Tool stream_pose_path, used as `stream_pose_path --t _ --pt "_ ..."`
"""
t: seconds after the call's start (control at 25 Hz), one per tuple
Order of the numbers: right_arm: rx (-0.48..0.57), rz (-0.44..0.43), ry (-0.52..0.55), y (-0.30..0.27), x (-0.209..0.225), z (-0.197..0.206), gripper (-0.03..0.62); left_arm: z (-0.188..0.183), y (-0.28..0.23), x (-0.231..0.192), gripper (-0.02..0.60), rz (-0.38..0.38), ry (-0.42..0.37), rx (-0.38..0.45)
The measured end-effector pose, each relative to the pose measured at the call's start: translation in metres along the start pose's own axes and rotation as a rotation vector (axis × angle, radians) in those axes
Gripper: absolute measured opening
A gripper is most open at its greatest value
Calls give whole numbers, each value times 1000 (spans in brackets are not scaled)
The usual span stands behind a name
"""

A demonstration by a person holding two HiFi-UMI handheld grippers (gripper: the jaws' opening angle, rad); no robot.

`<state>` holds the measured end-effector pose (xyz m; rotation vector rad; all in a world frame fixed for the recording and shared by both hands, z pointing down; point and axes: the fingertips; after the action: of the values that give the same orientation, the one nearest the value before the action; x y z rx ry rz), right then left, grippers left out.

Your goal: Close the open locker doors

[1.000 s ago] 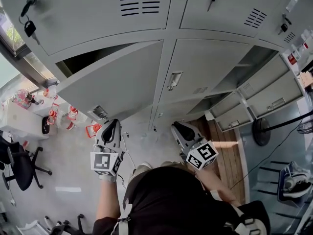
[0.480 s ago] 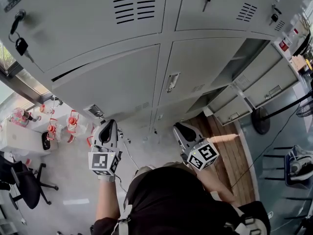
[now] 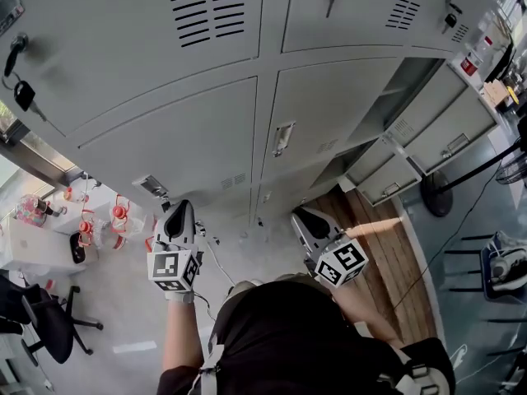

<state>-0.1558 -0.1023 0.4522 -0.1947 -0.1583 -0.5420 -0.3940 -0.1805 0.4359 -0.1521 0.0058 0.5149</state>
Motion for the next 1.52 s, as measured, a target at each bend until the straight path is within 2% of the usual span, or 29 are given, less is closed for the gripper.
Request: stream_pose_path --t 0.28,0.44,0.72,1.04,1.32,1.52 --pt "2 36 -10 8 8 0 55 -3 -9 3 8 14 -22 -1" --pt "3 54 -12 14 11 -1 54 -2 -11 5 9 10 0 -5" --pt "7 84 -14 30 20 -1 54 1 -19 29 8 71 -1 -15" --pt "19 174 3 72 54 -6 54 12 -44 88 9 194 -22 -52" --pt "36 267 -33 127 109 -11 54 13 -78 156 9 271 -24 -78" --pt "19 305 -13 157 150 -12 54 10 -103 212 9 337 -32 -93"
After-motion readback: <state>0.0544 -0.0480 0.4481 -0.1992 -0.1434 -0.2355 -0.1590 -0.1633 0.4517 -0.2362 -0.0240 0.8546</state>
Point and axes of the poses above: the fingertips, and each gripper's own axes: y backward along the fingers, x to its right, z out of its underside, and after that the axes turned 2 degrees about -x, right-handed
